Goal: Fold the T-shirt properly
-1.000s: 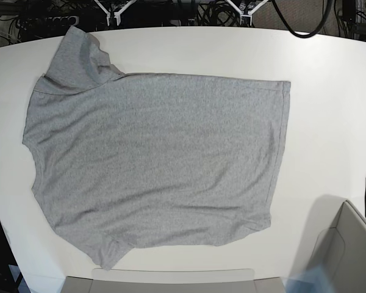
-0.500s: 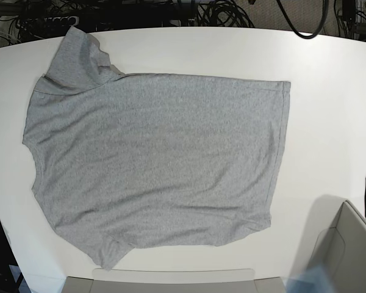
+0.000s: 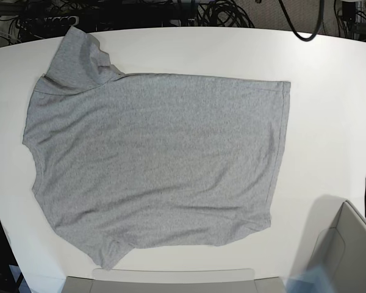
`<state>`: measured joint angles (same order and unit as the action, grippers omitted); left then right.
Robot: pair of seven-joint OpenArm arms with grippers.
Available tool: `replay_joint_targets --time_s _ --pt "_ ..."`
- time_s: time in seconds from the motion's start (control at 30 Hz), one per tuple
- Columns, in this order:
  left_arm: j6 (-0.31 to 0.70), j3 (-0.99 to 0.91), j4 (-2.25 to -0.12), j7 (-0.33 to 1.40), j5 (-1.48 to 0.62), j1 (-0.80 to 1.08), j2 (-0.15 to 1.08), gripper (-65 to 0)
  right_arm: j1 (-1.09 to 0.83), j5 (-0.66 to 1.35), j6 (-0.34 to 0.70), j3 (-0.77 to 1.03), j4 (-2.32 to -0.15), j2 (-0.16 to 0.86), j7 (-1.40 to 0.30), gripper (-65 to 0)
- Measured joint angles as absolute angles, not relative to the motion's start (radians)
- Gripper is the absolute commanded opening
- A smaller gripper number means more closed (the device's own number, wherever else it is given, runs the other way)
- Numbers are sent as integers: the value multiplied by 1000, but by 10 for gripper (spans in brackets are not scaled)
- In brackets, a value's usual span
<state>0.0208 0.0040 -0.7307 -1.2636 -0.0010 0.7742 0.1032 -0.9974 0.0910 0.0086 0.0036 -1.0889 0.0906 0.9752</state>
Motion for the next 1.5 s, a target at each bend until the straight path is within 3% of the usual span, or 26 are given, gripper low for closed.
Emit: replay_joint_targets --time_s 0.13,0.4,0.5,0.7,0.83,0.93,1.17,1.37,1.5 --pt "15 4 -929 -1258 -1 866 105 -598 -1082 91 8 6 -1319 91 891 -590" --pt "14 4 -1063 -1250 -1 905 106 -595 -1167 247 7 7 -1594 104 757 -588" --pt "12 4 -1150 -1189 -2 904 108 -594 -1170 356 11 6 -1696 181 637 -587" --pt "11 4 -1439 -874 -2 909 108 -594 -1205 653 10 30 -1836 379 487 -577" --pt "7 6 -1582 -704 -2 909 108 -594 -1216 860 0 111 -1859 484 406 -504" --pt "9 12 -1656 -613 -1 911 108 -594 -1217 958 1 173 -1859 507 361 -464" --pt "11 12 -1698 -482 -1 900 103 -594 -1141 1031 19 324 -1839 504 151 -456" --pt "11 12 -1698 -479 -1 891 103 -594 -962 1227 264 467 -1706 481 -204 -456" --pt "12 12 -1698 -479 -1 881 102 -594 -850 1164 255 577 -1663 419 -355 -457"
